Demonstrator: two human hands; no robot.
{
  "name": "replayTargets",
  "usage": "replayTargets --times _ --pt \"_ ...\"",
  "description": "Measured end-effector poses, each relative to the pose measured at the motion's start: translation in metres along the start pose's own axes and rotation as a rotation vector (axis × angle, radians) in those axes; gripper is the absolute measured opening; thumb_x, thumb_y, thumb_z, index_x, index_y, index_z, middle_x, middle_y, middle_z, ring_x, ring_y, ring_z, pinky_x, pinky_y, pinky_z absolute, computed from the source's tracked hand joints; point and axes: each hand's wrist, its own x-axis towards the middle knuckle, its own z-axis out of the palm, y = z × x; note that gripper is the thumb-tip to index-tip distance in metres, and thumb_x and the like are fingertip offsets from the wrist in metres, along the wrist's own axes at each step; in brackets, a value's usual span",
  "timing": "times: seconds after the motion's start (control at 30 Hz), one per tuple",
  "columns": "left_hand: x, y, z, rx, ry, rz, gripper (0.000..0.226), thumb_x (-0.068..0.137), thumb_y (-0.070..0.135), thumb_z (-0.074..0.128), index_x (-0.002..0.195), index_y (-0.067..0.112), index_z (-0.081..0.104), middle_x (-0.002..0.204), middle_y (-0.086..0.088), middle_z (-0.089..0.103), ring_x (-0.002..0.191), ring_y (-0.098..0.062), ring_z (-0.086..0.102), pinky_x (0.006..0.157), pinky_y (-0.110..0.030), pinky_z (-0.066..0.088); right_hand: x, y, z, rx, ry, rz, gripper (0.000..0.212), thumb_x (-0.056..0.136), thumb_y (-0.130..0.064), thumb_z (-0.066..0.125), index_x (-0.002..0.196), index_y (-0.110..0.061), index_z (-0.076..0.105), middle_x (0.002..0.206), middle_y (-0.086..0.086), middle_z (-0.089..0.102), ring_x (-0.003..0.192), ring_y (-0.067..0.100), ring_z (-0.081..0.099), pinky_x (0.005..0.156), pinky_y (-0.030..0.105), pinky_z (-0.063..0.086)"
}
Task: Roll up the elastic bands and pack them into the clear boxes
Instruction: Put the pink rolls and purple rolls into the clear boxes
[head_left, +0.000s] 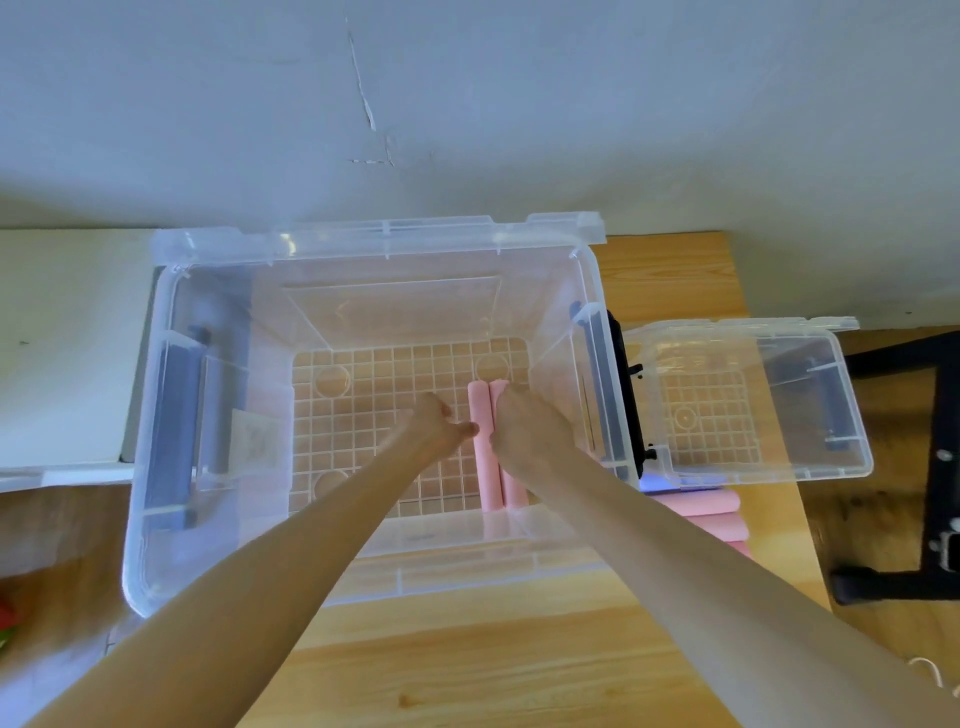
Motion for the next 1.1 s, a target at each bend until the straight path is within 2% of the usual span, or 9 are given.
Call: replayTargets --times 0.1,0.2,0.37,0.5,0.6,0.87,0.97,1.03,1.1 --pt "-0.027 0.009 -0.014 -0.165 0.014 0.058 0.028 0.093 0.033 0.067 0.111 0.013 0.062 0.112 -0.005 0.07 0.097 -0.018 0.067 0.082 -0.03 0.052 -0.021 0.001 -0.019 0.052 0.03 -0.068 0.022 0.097 0.0 0.05 0.116 -0.008 0.057 0.11 0.008 0.062 0.093 0.025 0.059 0.075 0.03 0.05" --pt "-0.066 0.022 -0.025 -0.372 0.002 0.159 0.004 0.094 0.022 0.066 0.097 0.02 0.065 0.102 -0.004 0.074 0.086 -0.011 0.07 0.074 -0.024 0.054 -0.042 0.007 -0.037 0.148 0.087 -0.098 0.016 0.098 -0.007 0.051 0.113 -0.009 0.057 0.101 0.005 0.06 0.083 0.021 0.055 0.063 0.025 0.042" --pt "-0.126 0.051 -0.023 -0.498 0.047 0.318 0.019 0.093 0.017 0.066 0.112 0.018 0.064 0.097 -0.003 0.074 0.088 -0.012 0.072 0.084 -0.03 0.059 -0.089 0.028 -0.069 0.247 0.21 -0.139 0.017 0.099 -0.031 0.055 0.104 -0.018 0.064 0.096 -0.003 0.068 0.086 0.018 0.064 0.07 0.032 0.05" --pt "-0.175 0.081 -0.012 -0.437 0.134 0.459 0.018 0.093 0.022 0.067 0.109 0.029 0.063 0.093 0.007 0.073 0.089 -0.008 0.07 0.086 -0.031 0.058 -0.124 0.071 -0.089 0.455 0.291 -0.097 0.01 0.095 -0.025 0.059 0.092 -0.022 0.068 0.085 -0.009 0.069 0.078 0.014 0.065 0.07 0.034 0.053" --pt "-0.21 0.103 -0.004 -0.397 0.1 0.534 0.016 0.094 0.024 0.066 0.109 0.031 0.065 0.094 0.009 0.074 0.089 -0.005 0.07 0.087 -0.027 0.057 -0.146 0.117 -0.089 0.653 0.319 -0.059 0.015 0.092 -0.014 0.061 0.081 -0.021 0.068 0.076 -0.009 0.069 0.074 0.013 0.066 0.071 0.035 0.055" --pt "-0.231 0.105 0.089 -0.198 -0.282 0.493 0.015 0.094 0.029 0.065 0.108 0.032 0.067 0.102 0.01 0.073 0.097 -0.011 0.07 0.098 -0.041 0.052 -0.168 0.229 -0.018 0.937 0.265 0.202 0.017 0.091 -0.012 0.061 0.077 -0.015 0.068 0.077 0.003 0.073 0.069 0.015 0.071 0.068 0.042 0.06" --pt "-0.206 0.087 0.134 -0.117 -0.296 0.441 0.013 0.095 0.029 0.062 0.107 0.032 0.067 0.103 0.011 0.073 0.094 -0.003 0.068 0.091 -0.027 0.054 -0.166 0.253 0.017 1.03 0.227 0.314 0.014 0.094 -0.014 0.061 0.082 -0.013 0.068 0.081 0.006 0.074 0.065 0.013 0.071 0.065 0.037 0.061" --pt "-0.184 0.072 0.161 -0.089 -0.243 0.421 0.011 0.096 0.024 0.062 0.104 0.029 0.068 0.102 0.011 0.072 0.085 0.004 0.065 0.073 -0.012 0.05 -0.162 0.263 0.041 1.112 0.221 0.387 0.013 0.095 -0.014 0.061 0.085 -0.01 0.067 0.084 0.008 0.074 0.068 0.018 0.072 0.067 0.038 0.061" --pt "-0.162 0.057 0.184 -0.062 -0.171 0.414 0.014 0.096 0.018 0.061 0.102 0.029 0.067 0.104 0.014 0.07 0.089 0.005 0.065 0.071 -0.007 0.046 -0.157 0.268 0.061 1.248 0.229 0.465 0.008 0.096 -0.011 0.061 0.089 -0.009 0.065 0.089 0.014 0.073 0.07 0.021 0.071 0.065 0.033 0.061"
